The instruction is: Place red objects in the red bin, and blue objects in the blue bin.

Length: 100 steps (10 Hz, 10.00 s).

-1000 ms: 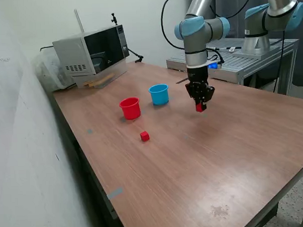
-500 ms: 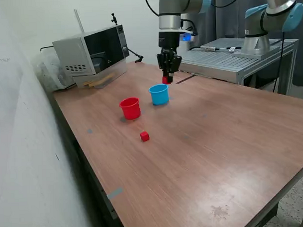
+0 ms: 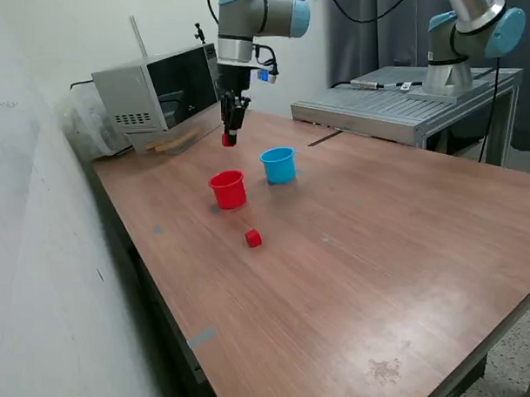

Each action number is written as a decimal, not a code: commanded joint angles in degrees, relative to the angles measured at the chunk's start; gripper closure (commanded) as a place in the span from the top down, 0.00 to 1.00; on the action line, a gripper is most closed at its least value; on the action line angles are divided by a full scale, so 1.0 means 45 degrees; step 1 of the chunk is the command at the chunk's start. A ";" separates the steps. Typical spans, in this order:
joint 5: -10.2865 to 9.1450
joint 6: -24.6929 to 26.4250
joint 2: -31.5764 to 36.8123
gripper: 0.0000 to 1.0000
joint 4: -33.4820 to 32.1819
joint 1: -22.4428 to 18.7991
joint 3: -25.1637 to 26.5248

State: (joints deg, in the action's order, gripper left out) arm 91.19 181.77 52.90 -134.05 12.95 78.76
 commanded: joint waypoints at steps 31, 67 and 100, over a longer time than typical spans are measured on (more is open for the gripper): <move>0.0283 -0.1174 -0.4193 1.00 0.0142 -0.3249 -0.3593; -0.0029 -0.1858 -0.1912 0.00 0.0181 0.0678 -0.1076; 0.0518 0.0017 1.1291 1.00 1.0669 -0.5671 0.3865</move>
State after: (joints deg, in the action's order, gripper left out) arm 93.51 181.86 103.71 -86.05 -12.58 96.11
